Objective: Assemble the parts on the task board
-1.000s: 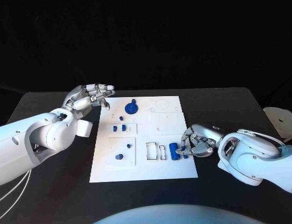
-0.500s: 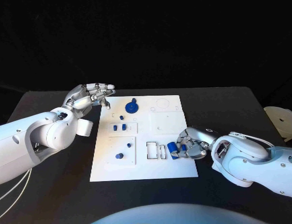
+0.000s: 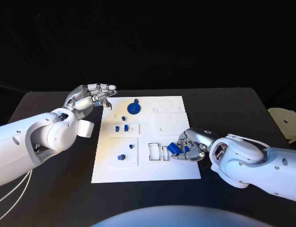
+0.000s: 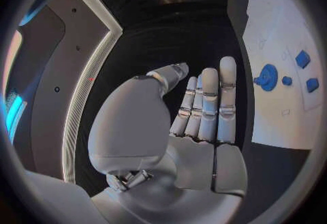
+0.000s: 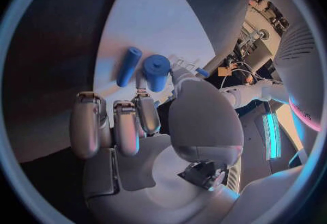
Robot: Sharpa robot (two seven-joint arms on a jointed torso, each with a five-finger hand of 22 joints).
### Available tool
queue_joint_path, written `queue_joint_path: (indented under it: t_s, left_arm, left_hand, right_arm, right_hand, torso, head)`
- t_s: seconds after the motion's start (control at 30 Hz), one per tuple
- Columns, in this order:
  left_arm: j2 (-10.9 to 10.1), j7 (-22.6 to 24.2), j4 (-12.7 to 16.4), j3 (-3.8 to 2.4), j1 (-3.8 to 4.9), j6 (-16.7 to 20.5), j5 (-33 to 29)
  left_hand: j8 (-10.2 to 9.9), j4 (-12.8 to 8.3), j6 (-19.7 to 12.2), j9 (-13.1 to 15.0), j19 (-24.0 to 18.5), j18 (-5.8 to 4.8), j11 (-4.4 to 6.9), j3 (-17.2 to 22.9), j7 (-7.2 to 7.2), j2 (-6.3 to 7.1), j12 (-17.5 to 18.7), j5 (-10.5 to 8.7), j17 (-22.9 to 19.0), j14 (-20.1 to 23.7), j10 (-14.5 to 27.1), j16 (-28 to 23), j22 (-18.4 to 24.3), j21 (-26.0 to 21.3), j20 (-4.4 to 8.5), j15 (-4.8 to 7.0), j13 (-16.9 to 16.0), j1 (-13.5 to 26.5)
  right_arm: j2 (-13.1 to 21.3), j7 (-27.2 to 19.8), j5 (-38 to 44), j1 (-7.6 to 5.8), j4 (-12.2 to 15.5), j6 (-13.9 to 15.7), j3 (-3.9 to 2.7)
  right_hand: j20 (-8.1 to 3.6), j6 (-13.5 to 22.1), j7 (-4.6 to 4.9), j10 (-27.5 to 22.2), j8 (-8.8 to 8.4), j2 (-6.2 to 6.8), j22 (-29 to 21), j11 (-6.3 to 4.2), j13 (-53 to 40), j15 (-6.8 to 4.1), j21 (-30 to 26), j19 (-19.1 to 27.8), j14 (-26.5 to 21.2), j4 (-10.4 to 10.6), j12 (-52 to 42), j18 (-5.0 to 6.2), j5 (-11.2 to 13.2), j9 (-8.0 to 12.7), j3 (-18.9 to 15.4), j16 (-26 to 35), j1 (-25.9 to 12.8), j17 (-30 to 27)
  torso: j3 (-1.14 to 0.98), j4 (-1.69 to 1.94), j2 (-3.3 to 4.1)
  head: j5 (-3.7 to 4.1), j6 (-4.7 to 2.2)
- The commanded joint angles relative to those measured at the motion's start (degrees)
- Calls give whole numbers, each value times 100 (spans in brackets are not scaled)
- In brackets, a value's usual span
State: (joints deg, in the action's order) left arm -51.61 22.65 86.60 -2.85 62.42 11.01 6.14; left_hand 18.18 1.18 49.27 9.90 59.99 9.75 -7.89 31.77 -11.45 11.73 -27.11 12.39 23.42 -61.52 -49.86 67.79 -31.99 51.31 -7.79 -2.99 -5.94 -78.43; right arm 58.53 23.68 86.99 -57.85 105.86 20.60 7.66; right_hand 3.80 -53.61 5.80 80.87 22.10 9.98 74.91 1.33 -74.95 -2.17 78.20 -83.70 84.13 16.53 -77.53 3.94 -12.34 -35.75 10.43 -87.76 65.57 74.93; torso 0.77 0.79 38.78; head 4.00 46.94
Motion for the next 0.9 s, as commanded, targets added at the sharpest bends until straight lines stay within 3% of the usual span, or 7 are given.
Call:
queue_joint_path:
  t_s: [0.03, 0.07, 0.17, 0.3, 0.5, 0.7, 0.9]
  left_arm:
    - [1, 15, 18, -3, 1, -100, 14]
    - [0, 14, 18, -3, 1, -100, 14]
    - [-3, 13, 18, -3, 1, -100, 14]
    - [-3, 10, 13, -2, 0, -103, 14]
    - [2, 7, 7, -1, -1, -105, 14]
    - [14, 4, 5, 0, -2, -111, 14]
    - [18, 2, 4, 0, -2, -114, 14]
  left_hand:
    - [30, 13, -32, 5, -17, 83, 3, -34, 5, -53, -20, 17, -9, 46, 26, 33, 5, -18, -14, -6, -5, 6]
    - [30, 13, -32, 5, -17, 83, 3, -34, 5, -53, -20, 17, -9, 46, 26, 33, 5, -18, -14, -6, -5, 6]
    - [30, 13, -32, 5, -17, 83, 3, -34, 5, -53, -20, 17, -9, 46, 26, 33, 5, -18, -14, -6, -5, 6]
    - [30, 13, -32, 5, -17, 83, 3, -34, 5, -53, -20, 17, -9, 46, 26, 33, 5, -18, -14, -6, -5, 6]
    - [34, 12, -34, 6, -17, 83, 2, -37, 4, -54, -26, 18, -10, 49, 37, 36, 7, -20, -15, -7, -6, 8]
    - [37, 12, -35, 6, -18, 84, 0, -40, 3, -53, -27, 18, -11, 51, 49, 37, 7, -21, -15, -8, -6, 9]
    - [37, 12, -35, 6, -18, 84, 0, -40, 3, -53, -27, 18, -11, 51, 49, 37, 7, -21, -15, -8, -6, 9]
  right_arm:
    - [-34, 136, 87, 69, -14, 12, 38]
    - [-36, 122, 64, 75, -3, 125, 38]
    - [-29, 80, -8, 84, 30, 399, 38]
    - [32, -32, -204, 87, 142, 885, 31]
    - [97, -163, -479, 13, 346, 1230, 12]
    - [38, -203, -650, -54, 425, 1196, 6]
    - [-137, -199, -832, -75, 368, 761, 4]
  right_hand:
    - [-23, -22, -38, 35, -7, -100, 789, -28, -75, -51, -2, -56, 433, -4, -48, -111, -55, 3, -19, -32, 107, 705]
    - [-23, -22, -38, 35, -7, -100, 789, -28, -75, -51, -2, -56, 433, -4, -48, -111, -55, 3, -19, -32, 107, 705]
    - [-57, -202, -117, 176, 90, -290, 845, -94, -273, -101, 79, -101, 450, -32, -210, -129, -59, -52, 100, -53, 360, 785]
    - [-96, -295, -175, 218, 143, -397, 871, -146, -324, -145, 112, -121, 456, -30, -244, -136, -26, -91, 203, -60, 508, 816]
    - [-137, -359, -224, 248, 183, -468, 892, -193, -347, -187, 136, -137, 461, -18, -253, -143, -134, -130, 304, -66, 596, 840]
    - [-142, -364, -225, 247, 185, -474, 888, -196, -341, -191, 128, -133, 460, -8, -245, -141, -131, -134, 312, -65, 589, 839]
    - [-157, -396, -223, 249, 195, -515, 878, -196, -338, -196, 97, -121, 457, 23, -222, -136, -6, -160, 284, -61, 373, 825]
  torso:
    - [0, 2, -3]
    - [0, 1, -4]
    - [0, -5, -4]
    - [1, -7, -11]
    - [4, -3, -9]
    - [3, 7, -5]
    - [4, -2, -3]
  head:
    - [-1, 5]
    - [-1, 6]
    - [-1, -2]
    - [-4, -10]
    - [3, -22]
    - [11, -33]
    - [-4, -20]
